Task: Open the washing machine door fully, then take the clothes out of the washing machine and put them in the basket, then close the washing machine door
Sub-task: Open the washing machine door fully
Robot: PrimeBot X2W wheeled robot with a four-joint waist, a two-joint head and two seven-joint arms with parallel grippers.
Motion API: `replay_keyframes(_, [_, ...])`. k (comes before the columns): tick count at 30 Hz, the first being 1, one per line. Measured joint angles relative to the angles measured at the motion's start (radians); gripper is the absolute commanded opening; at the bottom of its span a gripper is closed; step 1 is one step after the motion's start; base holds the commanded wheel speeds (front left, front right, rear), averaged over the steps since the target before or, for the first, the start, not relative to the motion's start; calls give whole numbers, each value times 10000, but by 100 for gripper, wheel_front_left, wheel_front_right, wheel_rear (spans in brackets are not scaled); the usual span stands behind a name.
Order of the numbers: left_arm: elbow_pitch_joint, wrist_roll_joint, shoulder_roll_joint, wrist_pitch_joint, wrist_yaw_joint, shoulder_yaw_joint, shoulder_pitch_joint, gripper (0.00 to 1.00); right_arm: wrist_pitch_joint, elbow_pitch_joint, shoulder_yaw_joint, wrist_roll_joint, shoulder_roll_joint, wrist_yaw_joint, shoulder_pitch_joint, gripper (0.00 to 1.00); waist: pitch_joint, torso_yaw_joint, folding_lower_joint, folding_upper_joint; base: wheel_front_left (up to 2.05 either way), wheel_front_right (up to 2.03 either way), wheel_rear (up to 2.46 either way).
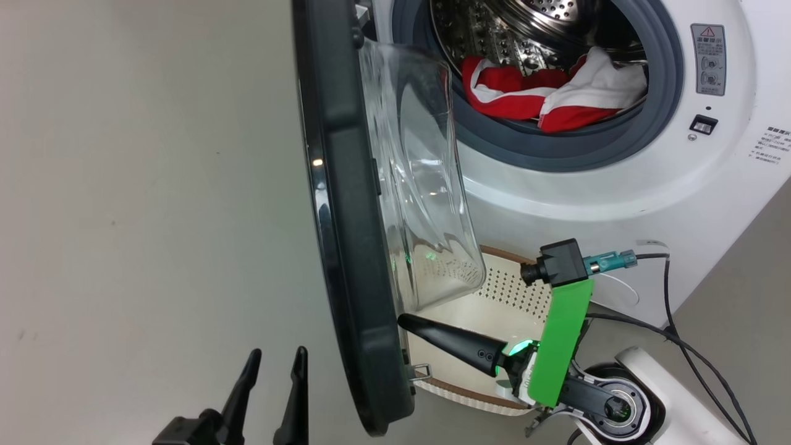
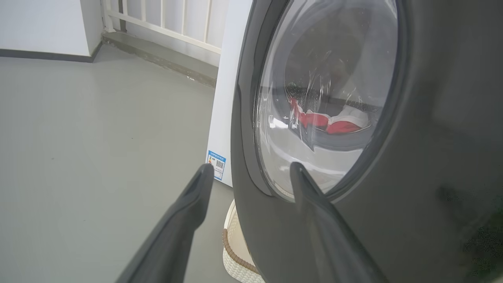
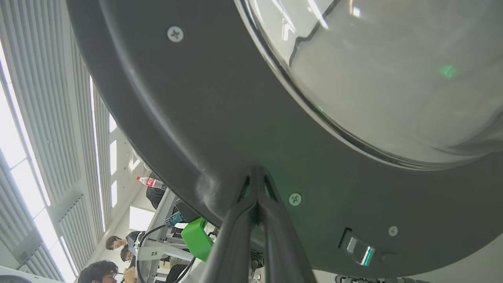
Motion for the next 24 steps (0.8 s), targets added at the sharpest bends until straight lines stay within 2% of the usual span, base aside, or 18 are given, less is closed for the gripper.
replay_keyframes(10, [-50, 15, 2, 0, 10, 167, 21, 100, -151, 4, 56, -230, 123, 0, 58, 1, -108, -38, 0, 0, 0, 0, 0])
replay_keyframes(11, [-48, 17, 2, 0, 10, 167, 32, 100, -230, 4, 56, -276, 125, 0, 84, 18, -118, -58, 0, 0, 0, 0, 0])
replay_keyframes(13, [-40, 23, 2, 0, 6, 171, 35, 100, -359, 15, 46, -357, 105, 0, 176, 60, -128, -111, 0, 0, 0, 0, 0])
replay_keyframes(14, [-35, 40, 0, 0, 6, 176, 35, 100, -435, 46, 48, -401, 81, 0, 217, 96, -133, -142, 0, 0, 0, 0, 0])
replay_keyframes(15, [-21, 44, 0, 0, 0, 182, 35, 100, -500, 90, 52, -435, 54, 0, 232, 100, -139, -176, 0, 0, 0, 0, 0])
replay_keyframes(24, [121, 207, 2, 0, -52, 268, 36, 100, -1390, 591, -2, -529, -462, 0, 989, 100, -260, -508, 0, 0, 0, 0, 0])
